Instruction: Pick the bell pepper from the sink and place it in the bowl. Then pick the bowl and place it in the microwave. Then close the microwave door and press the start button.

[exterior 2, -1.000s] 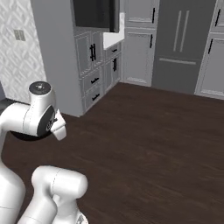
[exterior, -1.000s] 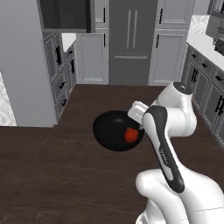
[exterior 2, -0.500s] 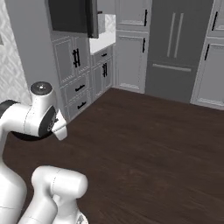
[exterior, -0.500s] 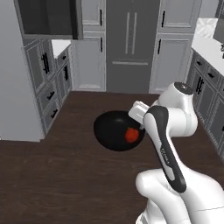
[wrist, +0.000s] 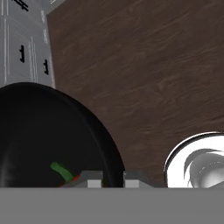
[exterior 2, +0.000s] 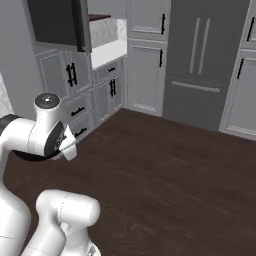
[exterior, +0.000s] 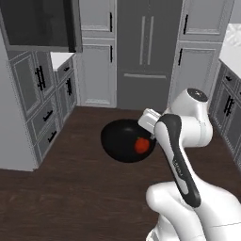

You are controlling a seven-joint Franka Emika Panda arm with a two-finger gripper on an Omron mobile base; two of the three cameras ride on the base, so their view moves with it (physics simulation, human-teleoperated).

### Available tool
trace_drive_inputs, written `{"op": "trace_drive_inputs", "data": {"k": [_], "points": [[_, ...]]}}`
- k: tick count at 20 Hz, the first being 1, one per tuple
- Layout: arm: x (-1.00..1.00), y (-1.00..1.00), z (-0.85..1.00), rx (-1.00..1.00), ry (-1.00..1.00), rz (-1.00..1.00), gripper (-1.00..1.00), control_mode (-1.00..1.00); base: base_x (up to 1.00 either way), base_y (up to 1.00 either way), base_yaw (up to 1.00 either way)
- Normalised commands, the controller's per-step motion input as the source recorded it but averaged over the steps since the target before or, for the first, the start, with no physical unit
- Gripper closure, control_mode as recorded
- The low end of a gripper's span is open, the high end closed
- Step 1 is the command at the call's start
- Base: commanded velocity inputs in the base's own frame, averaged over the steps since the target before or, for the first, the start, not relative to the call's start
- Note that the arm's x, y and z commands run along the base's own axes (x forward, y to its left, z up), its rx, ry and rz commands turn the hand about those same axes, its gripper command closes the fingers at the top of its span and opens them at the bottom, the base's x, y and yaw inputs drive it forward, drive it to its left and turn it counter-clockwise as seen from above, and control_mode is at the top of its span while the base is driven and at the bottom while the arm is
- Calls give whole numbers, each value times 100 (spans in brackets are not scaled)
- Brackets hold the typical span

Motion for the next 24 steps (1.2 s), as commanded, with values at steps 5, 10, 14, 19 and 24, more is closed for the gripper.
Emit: {"op": "trace_drive_inputs", "data": {"k": [5, 10, 14, 19, 24], "points": [[0, 0, 0, 0, 0, 0, 100, 100, 100, -48, 21], [0, 0, 0, 0, 0, 0, 100, 100, 100, -43, 32], [0, 0, 0, 0, 0, 0, 100, 100, 100, -62, 44], [0, 0, 0, 0, 0, 0, 100, 100, 100, -63, 49], [0, 0, 0, 0, 0, 0, 100, 100, 99, -73, 52]]}}
